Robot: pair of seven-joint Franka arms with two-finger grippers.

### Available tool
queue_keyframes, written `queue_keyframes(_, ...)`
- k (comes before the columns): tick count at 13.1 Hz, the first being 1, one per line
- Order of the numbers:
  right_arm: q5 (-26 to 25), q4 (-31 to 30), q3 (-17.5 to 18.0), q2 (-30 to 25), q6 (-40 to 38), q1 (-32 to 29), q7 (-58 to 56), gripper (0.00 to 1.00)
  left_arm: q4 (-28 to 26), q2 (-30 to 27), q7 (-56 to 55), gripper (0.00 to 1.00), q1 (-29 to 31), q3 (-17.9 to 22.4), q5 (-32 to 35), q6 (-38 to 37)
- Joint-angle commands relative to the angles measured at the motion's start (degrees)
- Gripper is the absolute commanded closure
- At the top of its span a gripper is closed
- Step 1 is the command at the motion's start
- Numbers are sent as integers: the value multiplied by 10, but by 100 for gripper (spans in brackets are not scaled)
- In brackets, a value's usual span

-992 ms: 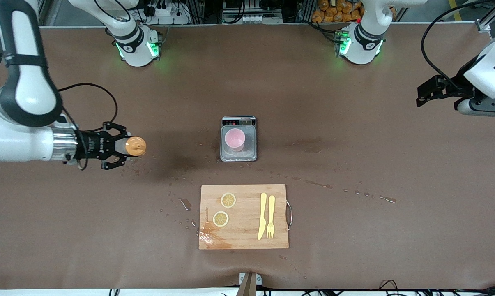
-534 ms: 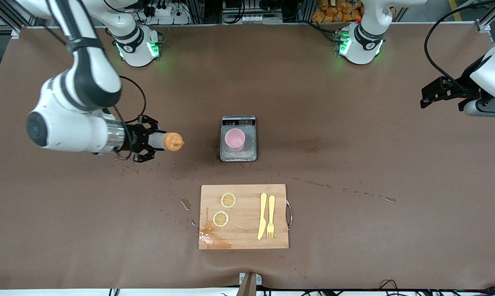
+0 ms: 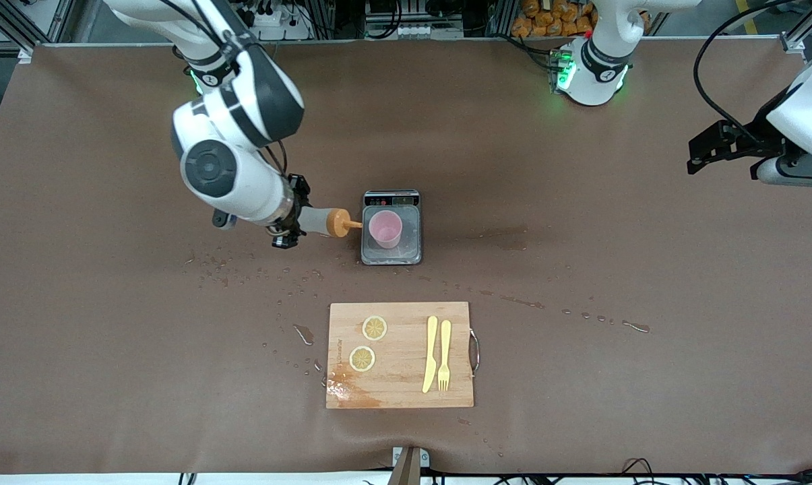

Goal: Add sauce to pink cup with both arms
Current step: 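Carry the white squeeze bottle over the pink cup with the right gripper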

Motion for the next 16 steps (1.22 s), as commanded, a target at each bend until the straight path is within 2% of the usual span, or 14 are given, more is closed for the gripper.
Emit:
queue_keyframes(1, -72, 57, -6, 51, -44, 39, 57, 46, 0, 4, 0, 0, -4, -6, 14, 10)
queue_keyframes(4, -109, 97, -6, 95, -82, 59, 82, 45, -1, 4, 0, 0, 0, -7, 14, 12)
queue_keyframes(8, -182, 109, -6, 129, -130, 87, 89, 45, -1, 2, 1, 0, 0, -7, 14, 11)
queue_keyframes(13, -212, 125, -6, 147, -173, 106, 89, 46, -1, 2, 1, 0, 4, -6, 14, 10)
queue_keyframes(14, -212, 128, -6, 148, -173, 107, 89, 48, -1, 3, 1, 0, 5, -6, 14, 11)
queue_keyframes(16, -219, 129, -6, 153, -173, 116, 88, 62, -1, 2, 1, 0, 5, -6, 14, 11)
